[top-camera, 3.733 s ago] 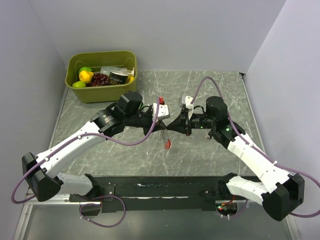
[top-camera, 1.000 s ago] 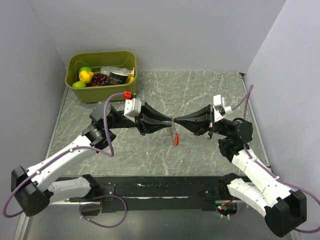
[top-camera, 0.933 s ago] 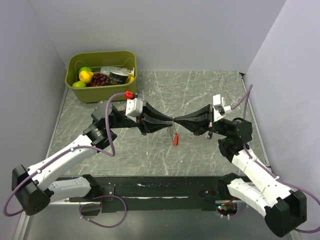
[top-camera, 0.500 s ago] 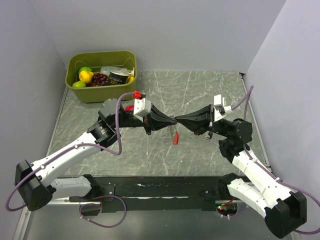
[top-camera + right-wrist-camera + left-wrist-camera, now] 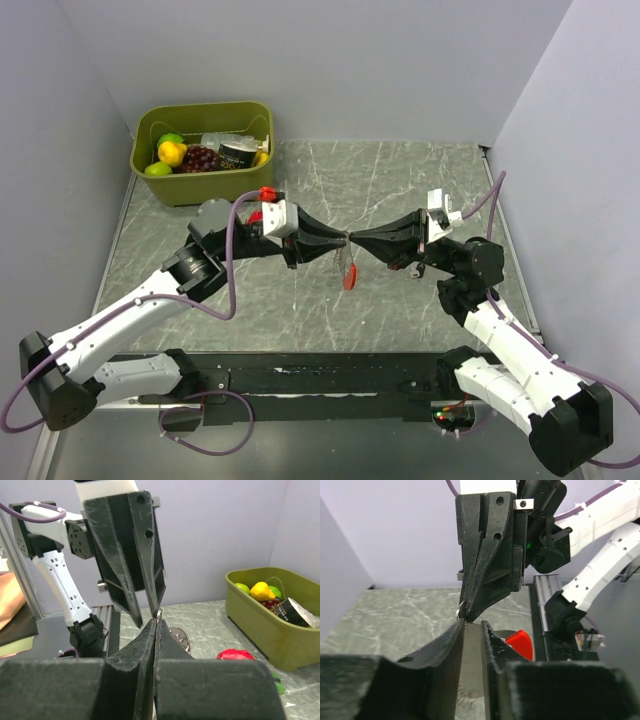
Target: Put the keys on the keyring
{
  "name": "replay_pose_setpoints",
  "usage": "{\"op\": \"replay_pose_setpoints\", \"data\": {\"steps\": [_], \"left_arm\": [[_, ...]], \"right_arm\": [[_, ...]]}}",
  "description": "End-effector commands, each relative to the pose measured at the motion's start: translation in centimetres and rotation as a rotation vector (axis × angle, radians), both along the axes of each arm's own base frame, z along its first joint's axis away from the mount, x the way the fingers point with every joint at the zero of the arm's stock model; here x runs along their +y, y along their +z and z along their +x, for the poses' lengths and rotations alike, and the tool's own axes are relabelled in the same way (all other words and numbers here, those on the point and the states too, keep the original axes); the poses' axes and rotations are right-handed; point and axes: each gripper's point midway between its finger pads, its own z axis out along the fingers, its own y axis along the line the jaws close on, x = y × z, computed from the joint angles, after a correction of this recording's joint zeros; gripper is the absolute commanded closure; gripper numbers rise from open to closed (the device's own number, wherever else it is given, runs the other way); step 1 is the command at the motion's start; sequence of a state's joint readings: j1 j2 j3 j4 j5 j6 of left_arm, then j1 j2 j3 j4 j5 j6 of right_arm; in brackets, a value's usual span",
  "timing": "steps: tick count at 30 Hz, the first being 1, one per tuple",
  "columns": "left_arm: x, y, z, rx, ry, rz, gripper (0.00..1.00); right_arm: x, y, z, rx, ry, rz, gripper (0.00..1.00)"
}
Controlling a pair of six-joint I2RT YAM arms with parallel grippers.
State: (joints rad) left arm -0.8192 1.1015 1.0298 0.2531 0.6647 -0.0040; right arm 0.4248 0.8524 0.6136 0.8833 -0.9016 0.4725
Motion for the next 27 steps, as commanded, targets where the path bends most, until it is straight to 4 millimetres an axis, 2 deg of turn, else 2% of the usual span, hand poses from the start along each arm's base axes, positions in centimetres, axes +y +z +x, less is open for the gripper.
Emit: {"op": "replay_pose_setpoints", "data": {"steps": [1,3,4,6,9,15,27], "left_arm": [[1.9,2.5,1.3,-0.085,0.132,-0.044,0.68],[2.0,2.2,1.4,-0.091,0.141,-0.032,0.63],[2.1,2.2,1.5,-0.089,0.142,-0.029,0.57],[2.0,1.9,1.7,-0.085,0.146,-0.018,0.55],[1.6,1.8,2.0,-0.081,0.138,-0.014,0.57],[0.7,1.9,1.1,-0.088,0.055,-0.006,0.61],[1.3,2.2,0.1,-0.109,0.038,-0.006,0.62]], "right_arm": [[-0.4,1.1,-1.6,-0.083,0.027,0.021,1.00],[-0.3,1.0,-1.7,-0.079,0.031,0.020,1.00],[-0.3,1.0,-1.7,-0.079,0.034,0.020,1.00],[-0.3,1.0,-1.7,-0.080,0.037,0.020,1.00],[-0.3,0.9,-1.8,-0.081,0.039,0.018,1.00],[-0.4,0.9,-1.7,-0.082,0.026,0.016,1.00],[-0.5,0.6,-1.4,-0.068,0.007,0.019,1.00]]}}
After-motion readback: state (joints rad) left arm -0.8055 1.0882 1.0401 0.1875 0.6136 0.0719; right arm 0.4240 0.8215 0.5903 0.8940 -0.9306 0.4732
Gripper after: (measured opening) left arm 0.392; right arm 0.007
